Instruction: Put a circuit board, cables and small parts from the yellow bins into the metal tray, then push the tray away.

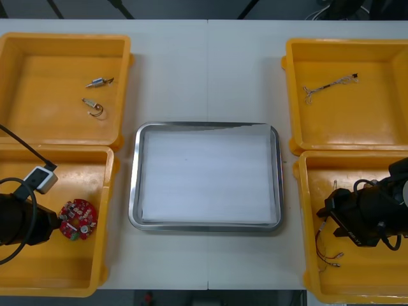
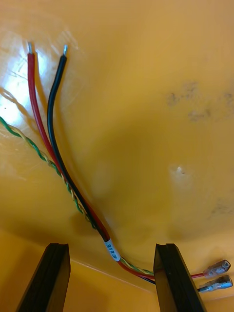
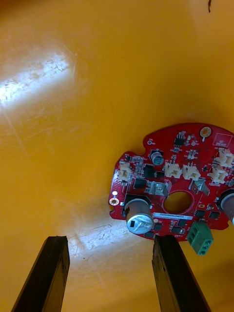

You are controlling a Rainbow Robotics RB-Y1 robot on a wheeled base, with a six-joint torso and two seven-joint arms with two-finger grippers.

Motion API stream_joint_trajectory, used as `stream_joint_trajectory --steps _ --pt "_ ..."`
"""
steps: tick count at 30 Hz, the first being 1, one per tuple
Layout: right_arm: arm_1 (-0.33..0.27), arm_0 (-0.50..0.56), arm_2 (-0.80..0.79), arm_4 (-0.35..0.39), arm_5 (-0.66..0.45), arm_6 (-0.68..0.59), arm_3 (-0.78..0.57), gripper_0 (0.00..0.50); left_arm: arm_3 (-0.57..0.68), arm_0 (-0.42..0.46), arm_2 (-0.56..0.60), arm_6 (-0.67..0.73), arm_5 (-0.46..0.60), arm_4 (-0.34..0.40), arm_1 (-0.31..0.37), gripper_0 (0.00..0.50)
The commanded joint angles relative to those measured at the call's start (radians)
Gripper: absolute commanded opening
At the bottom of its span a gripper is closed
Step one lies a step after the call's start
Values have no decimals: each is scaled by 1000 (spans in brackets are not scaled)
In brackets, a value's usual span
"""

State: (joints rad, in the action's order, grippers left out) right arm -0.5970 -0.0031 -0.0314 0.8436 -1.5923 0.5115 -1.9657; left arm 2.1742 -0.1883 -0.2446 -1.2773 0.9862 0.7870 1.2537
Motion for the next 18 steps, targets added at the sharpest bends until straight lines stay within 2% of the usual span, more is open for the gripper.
stream_joint_trajectory --steps 1,6,18 --pt "8 21 28 5 -8 51 -9 500 35 -22 -19 -11 -12 -8 -7 500" --pt "8 26 33 6 -15 51 -7 500 35 -17 -19 -10 -12 -12 -36 500" --pt "8 32 47 15 -26 45 5 500 35 -17 -21 -17 -27 -34 -37 500"
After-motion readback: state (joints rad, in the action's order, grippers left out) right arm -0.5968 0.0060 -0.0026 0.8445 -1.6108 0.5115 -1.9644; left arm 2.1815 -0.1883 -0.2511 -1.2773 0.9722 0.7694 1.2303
